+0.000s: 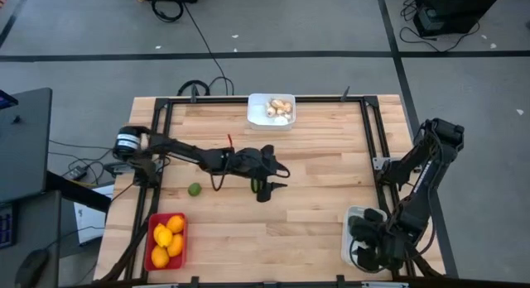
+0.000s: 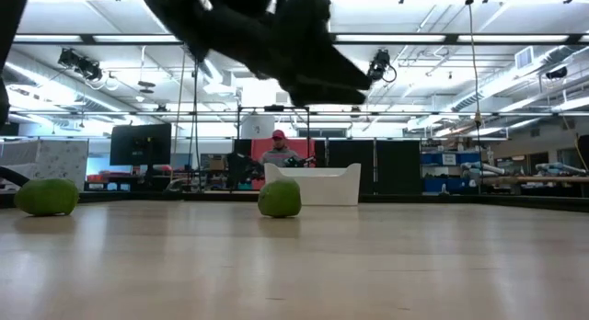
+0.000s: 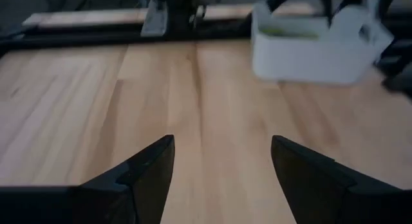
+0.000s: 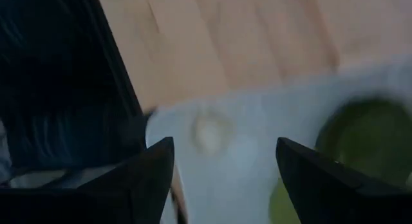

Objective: Sort produce into baskets
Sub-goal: Put the lime into the bottom white bin

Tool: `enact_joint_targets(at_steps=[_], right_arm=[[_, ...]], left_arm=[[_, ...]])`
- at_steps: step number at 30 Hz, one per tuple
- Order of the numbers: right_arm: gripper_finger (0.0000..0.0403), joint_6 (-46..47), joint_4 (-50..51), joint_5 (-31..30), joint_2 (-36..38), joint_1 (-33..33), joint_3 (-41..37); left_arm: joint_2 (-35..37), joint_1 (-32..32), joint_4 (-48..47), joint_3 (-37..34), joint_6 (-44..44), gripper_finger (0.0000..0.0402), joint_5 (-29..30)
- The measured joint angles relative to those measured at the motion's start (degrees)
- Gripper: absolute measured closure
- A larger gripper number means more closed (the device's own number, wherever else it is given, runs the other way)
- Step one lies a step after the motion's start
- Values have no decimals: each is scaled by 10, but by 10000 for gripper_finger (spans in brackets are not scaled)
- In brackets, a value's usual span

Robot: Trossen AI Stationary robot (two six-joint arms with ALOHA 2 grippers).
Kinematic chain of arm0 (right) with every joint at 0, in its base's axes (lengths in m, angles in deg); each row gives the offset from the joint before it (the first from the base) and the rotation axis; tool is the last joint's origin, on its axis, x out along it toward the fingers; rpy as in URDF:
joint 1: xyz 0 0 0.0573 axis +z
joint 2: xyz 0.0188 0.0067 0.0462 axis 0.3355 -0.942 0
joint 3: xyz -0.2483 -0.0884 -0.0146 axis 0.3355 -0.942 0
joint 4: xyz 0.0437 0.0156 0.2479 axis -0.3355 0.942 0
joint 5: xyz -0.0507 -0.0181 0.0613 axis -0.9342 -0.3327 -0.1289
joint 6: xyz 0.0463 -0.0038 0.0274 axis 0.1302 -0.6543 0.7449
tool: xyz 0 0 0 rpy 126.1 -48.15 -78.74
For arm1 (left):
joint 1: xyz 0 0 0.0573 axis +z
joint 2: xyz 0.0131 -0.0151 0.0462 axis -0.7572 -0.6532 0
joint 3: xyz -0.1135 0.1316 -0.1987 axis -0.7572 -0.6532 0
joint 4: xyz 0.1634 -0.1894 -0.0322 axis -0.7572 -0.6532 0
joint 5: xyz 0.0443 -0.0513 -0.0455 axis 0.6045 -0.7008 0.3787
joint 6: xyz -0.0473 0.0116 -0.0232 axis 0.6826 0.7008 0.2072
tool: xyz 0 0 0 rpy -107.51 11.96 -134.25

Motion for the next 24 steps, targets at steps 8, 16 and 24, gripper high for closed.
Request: enact_joint_targets(at_steps=[8, 16, 24], right_arm=[[129, -195, 1, -193, 51, -33, 1], [128, -379, 3, -255, 70, -97, 1], [128, -473, 3, -253, 70, -150, 1]], left_arm=[[42, -24, -208, 0, 56, 138, 31], [39, -38, -310, 0, 162, 137, 110], [10, -40, -332, 0, 198, 137, 113]])
